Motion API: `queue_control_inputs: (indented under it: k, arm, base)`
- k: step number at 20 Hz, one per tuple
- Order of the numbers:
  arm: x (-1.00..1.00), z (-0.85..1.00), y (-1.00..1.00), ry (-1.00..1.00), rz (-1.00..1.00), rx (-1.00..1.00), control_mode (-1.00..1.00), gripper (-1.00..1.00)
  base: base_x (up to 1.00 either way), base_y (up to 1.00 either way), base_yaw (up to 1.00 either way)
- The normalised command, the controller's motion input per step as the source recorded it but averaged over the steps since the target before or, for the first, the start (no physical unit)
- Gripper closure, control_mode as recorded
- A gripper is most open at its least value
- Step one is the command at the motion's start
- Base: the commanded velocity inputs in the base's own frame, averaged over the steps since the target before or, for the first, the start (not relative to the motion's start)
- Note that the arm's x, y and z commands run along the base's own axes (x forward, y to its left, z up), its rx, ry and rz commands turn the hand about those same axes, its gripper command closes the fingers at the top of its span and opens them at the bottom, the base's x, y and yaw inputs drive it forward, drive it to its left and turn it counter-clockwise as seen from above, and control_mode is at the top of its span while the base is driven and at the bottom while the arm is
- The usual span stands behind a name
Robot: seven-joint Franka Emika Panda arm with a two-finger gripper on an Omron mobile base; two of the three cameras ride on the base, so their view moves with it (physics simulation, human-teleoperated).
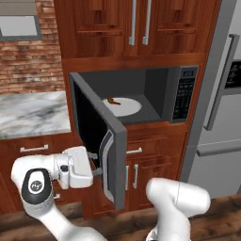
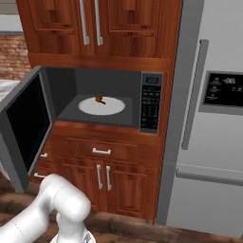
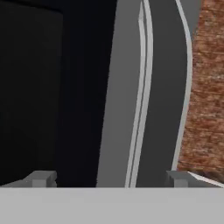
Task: Close the microwave door.
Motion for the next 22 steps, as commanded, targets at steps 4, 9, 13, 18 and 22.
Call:
queue_control_inputs:
  k: [4, 9, 13, 18, 22]
  arm:
    - [0.07, -0.02, -1.0, -0.09, 0.01, 0.47, -1.0, -1.0]
    - [0.63, -0.19, -1.0, -0.22, 0.04, 0.29, -1.0, -1.0]
    - [0.96, -0.29, -1.0, -0.25, 0.12, 0.07, -1.0, -1.0]
    - [0.94, -0.27, -1.0, -0.31, 0.2, 0.0, -1.0, -1.0]
    - [1.0, -0.33, -1.0, -0.3, 0.26, 0.0, -1.0, -1.0]
  base:
    - [0.0, 0.0, 0.0]
    - [0.0, 0.0, 0.0]
    - [0.0, 0.0, 0.0]
    - [0.0, 0.0, 0.0]
    - [0.0, 0.0, 0.0]
